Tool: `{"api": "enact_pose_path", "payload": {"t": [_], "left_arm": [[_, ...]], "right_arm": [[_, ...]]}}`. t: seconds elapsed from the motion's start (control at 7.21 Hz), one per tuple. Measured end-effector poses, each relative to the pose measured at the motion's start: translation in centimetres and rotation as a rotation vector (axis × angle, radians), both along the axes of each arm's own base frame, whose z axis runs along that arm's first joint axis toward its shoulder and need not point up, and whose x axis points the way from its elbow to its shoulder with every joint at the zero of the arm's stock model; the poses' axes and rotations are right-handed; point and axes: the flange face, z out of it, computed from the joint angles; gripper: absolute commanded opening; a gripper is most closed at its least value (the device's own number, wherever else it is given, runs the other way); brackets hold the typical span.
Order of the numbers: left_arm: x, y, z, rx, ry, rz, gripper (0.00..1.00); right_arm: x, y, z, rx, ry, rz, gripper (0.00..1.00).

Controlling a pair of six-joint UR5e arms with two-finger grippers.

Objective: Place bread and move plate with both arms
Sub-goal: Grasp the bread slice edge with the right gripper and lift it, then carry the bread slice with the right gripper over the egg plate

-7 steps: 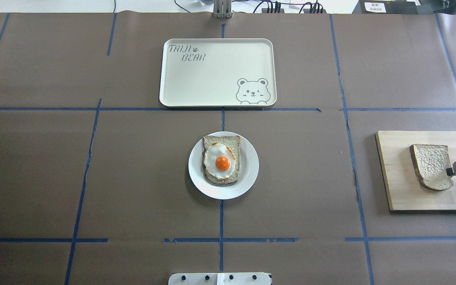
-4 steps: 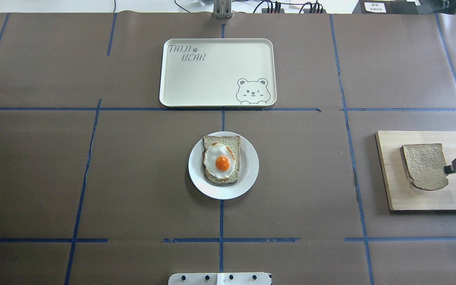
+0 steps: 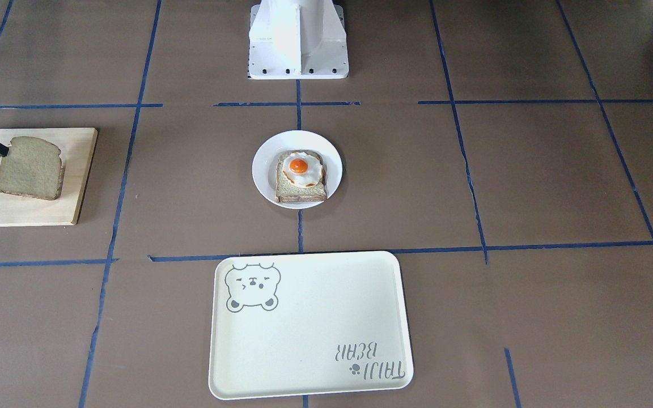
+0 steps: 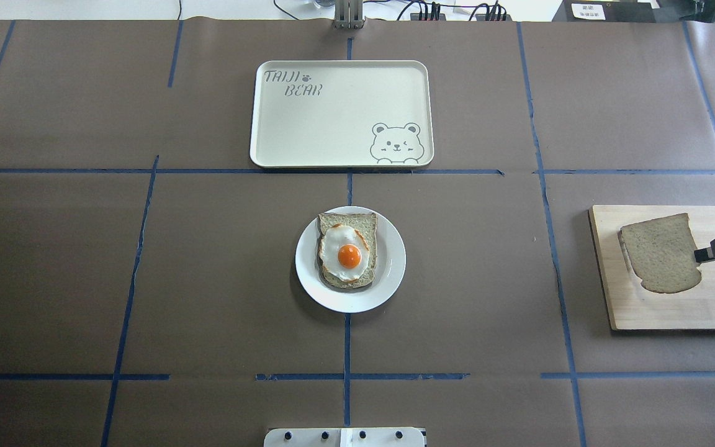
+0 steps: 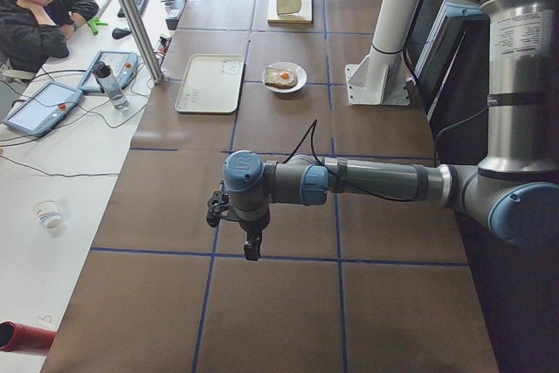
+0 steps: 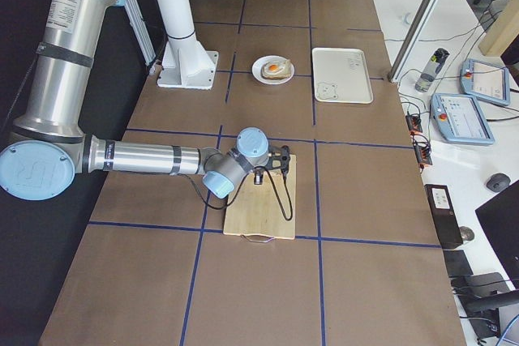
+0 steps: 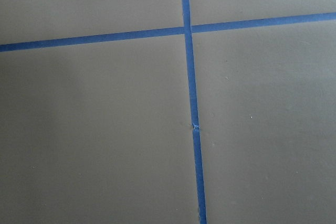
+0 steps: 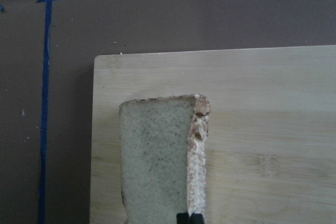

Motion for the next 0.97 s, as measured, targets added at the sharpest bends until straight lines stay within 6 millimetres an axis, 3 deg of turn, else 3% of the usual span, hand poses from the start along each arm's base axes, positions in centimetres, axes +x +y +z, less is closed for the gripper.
{"api": "enact_pose_path", "payload": {"t": [0.55,0.69,0.97], "left_arm": [[0.0,-0.1,-0.1,0.002,0.0,0.0,1.0],[0.0,-0.1,-0.1,0.002,0.001,0.0,1.0],[0.0,-0.1,-0.2,0.003,0.002,0.0,1.0]], "right_arm": [[-0.1,-4.2,-6.6,0.049,-0.144,-0.035,0.0],[-1.2,-6.2,-9.5,0.041,-0.179,-0.025,0.0],[-6.0,-9.6,-17.2,0.007,-0.256,-0.032,0.0]]}}
